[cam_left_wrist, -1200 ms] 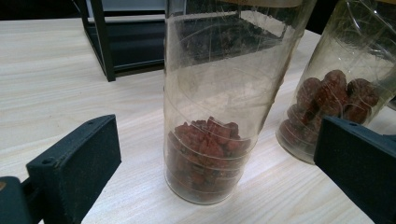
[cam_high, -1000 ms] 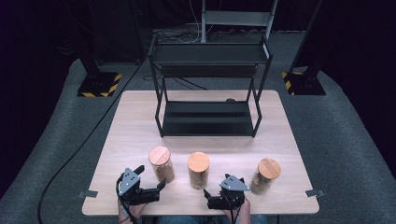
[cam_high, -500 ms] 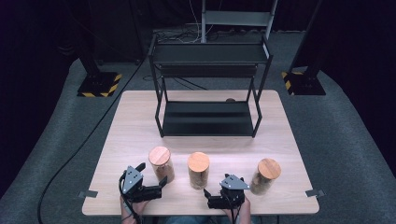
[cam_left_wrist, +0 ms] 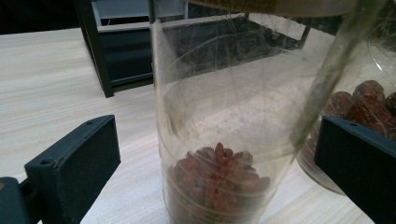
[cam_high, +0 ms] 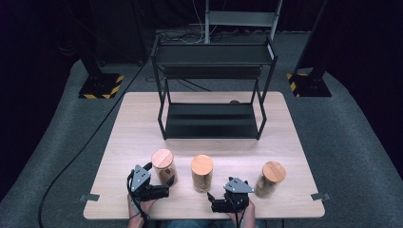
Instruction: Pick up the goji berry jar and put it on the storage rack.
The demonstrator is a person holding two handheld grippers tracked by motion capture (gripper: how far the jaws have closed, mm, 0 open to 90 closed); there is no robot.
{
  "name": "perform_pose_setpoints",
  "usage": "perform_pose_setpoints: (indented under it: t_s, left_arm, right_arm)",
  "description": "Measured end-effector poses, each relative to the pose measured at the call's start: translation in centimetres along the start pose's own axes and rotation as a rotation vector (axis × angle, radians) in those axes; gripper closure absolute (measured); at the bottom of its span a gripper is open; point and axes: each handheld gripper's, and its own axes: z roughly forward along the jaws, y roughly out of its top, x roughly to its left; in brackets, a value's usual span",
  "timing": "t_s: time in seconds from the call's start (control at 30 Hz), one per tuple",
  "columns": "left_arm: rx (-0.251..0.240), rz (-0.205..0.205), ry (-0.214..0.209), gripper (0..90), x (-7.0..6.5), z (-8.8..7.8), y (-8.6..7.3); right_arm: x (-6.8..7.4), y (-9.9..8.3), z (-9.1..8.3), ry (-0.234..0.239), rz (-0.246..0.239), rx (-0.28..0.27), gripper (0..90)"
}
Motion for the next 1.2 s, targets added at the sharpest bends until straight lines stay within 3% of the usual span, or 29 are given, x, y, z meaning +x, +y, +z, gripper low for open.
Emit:
perform_pose_setpoints:
  t_s: [0.83, 0.93, 1.2]
  left_arm:
    - [-0.013, 0.005, 0.004, 0.0, -0.3, 1.4, 0.8]
    - [-0.009, -0.003, 0.022, 0.2, -0.5, 1.6, 0.7]
    - [-0.022, -0.008, 0.037, 13.5, -0.6, 1.6, 0.4]
  right_arm:
    - [0.0, 0.0, 0.0, 0.007, 0.000, 0.001, 0.6]
    - [0.0, 0.0, 0.0, 0.007, -0.002, 0.000, 0.6]
    - [0.0, 0.0, 0.0, 0.001, -0.004, 0.001, 0.9]
